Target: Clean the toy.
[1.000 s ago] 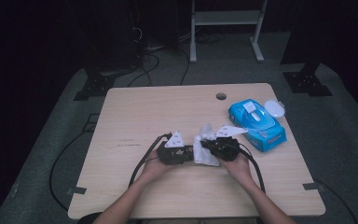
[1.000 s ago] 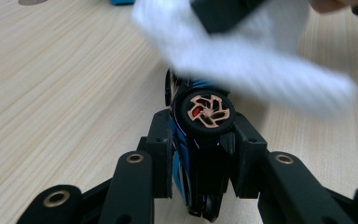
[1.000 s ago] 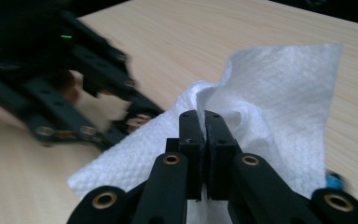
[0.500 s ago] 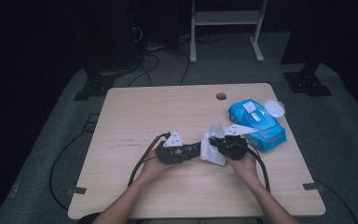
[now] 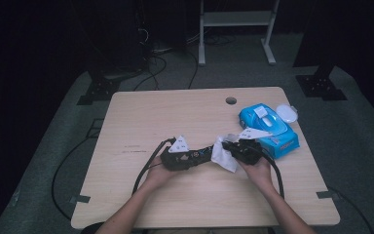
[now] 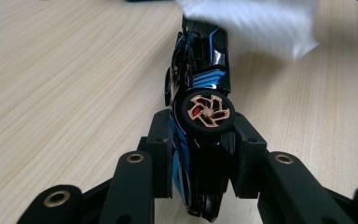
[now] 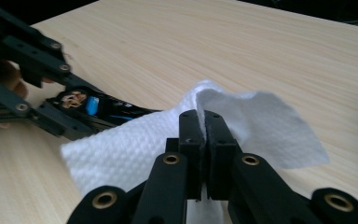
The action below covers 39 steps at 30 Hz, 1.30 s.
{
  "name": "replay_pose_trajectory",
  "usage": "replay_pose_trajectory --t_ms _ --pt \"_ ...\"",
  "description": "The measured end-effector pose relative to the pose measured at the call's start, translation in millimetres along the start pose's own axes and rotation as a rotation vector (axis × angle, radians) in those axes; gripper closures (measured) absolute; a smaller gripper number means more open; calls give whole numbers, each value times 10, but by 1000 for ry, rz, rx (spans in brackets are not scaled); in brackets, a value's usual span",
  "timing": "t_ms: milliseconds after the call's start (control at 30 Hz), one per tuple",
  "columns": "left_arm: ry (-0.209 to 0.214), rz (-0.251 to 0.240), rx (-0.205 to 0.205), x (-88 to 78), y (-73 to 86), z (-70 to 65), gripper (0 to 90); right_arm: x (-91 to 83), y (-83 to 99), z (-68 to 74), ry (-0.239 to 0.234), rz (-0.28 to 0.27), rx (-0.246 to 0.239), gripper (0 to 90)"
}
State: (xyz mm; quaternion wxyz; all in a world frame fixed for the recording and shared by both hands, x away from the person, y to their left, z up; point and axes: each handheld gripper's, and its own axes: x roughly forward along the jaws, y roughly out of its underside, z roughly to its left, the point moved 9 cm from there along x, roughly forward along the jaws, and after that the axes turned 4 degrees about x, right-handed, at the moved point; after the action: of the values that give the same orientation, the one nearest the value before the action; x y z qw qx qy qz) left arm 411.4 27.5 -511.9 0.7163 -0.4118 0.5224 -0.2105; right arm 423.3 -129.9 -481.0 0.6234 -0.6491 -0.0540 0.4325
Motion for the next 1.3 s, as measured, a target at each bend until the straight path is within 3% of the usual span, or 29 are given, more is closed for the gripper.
replay_pose_trajectory --t_ms 67,233,433,600,667,733,900,967,1100,1200,1300 --pt "2 -1 -10 4 4 1 659 -30 25 -46 40 10 -31 862" --pt "3 2 -6 -4 11 12 659 -3 36 8 32 12 -49 862" --pt "5 -3 -11 -8 14 15 659 -8 68 -99 45 24 -10 862" --pt "-3 0 -3 -2 11 22 655 14 19 21 15 4 -21 862" --pt "-5 1 -11 2 -4 36 624 26 -11 86 -15 -3 -27 862" --pt "-17 -13 -40 11 -60 51 480 28 -25 112 -30 -13 -26 861" --pt "-18 -7 -23 30 -86 25 562 29 -12 45 -43 -21 11 861" --pt "-17 -1 -11 25 -70 27 641 24 -6 23 -38 -20 19 861" --pt "-9 7 -10 0 -60 23 651 -6 -8 -43 -25 -27 33 861" --pt "-8 36 16 -63 -24 42 653 -57 -13 -93 -19 -30 45 861" --pt "10 42 -6 -128 24 71 648 -131 -13 -140 -9 -26 45 861"
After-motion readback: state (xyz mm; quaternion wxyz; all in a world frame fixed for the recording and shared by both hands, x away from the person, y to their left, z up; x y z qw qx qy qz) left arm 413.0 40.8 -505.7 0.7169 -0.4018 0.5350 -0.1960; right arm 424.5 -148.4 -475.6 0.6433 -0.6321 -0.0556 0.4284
